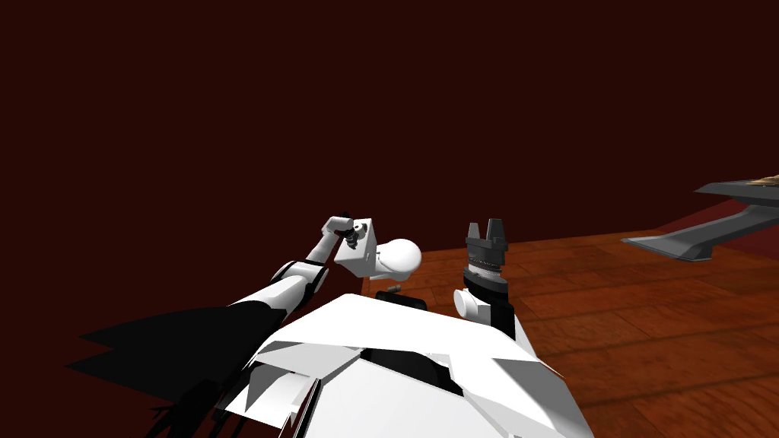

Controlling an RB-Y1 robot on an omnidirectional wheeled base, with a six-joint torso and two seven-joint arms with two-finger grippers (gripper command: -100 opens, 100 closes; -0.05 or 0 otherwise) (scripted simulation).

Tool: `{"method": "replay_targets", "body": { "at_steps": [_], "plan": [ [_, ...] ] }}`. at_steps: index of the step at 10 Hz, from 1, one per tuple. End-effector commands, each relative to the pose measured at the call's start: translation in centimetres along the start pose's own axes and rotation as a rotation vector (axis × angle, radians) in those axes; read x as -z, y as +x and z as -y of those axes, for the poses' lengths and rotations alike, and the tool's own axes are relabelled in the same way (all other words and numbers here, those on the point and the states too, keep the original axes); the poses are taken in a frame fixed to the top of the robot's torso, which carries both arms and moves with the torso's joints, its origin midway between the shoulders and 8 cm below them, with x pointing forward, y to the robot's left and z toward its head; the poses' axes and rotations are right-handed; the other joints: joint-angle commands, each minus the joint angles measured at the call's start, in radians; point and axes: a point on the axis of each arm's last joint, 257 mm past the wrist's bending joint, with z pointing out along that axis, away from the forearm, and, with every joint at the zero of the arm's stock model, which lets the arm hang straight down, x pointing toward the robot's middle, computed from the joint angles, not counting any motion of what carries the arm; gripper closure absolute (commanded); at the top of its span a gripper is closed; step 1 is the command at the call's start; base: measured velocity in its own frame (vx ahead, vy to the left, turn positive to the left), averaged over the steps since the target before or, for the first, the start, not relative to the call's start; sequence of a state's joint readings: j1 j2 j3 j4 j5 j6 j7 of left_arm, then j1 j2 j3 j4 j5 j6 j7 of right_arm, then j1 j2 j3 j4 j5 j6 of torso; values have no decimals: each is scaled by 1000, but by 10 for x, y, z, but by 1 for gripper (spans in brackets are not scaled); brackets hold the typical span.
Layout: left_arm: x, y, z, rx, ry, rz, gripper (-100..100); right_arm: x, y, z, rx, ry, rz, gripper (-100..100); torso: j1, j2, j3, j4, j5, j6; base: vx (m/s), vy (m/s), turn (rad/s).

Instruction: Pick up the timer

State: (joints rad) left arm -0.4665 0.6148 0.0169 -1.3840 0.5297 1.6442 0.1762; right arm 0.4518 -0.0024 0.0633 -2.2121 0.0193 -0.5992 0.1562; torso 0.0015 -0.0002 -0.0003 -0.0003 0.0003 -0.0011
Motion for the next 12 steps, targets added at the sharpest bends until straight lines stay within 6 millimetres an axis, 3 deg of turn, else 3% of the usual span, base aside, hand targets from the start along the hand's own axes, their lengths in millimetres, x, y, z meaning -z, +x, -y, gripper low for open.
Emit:
{"method": "replay_targets", "body": {
  "at_steps": [1,7,11,12],
  "plan": [
    [4,-6,-5,12,-31,9,-100,0,0,0,0,0,0,0,0,0,0,0,0,0,9,22,-28],
    [30,-41,-20,98,-184,50,-100,0,0,0,0,0,0,0,1,-1,0,0,0,0,13,25,-45],
    [34,-46,-24,110,-209,55,-100,0,0,0,0,0,0,0,0,0,0,0,0,0,6,11,-14],
    [34,-47,-24,111,-213,56,0,0,0,0,0,0,0,0,0,0,0,0,0,-1,0,0,0]
  ]
}}
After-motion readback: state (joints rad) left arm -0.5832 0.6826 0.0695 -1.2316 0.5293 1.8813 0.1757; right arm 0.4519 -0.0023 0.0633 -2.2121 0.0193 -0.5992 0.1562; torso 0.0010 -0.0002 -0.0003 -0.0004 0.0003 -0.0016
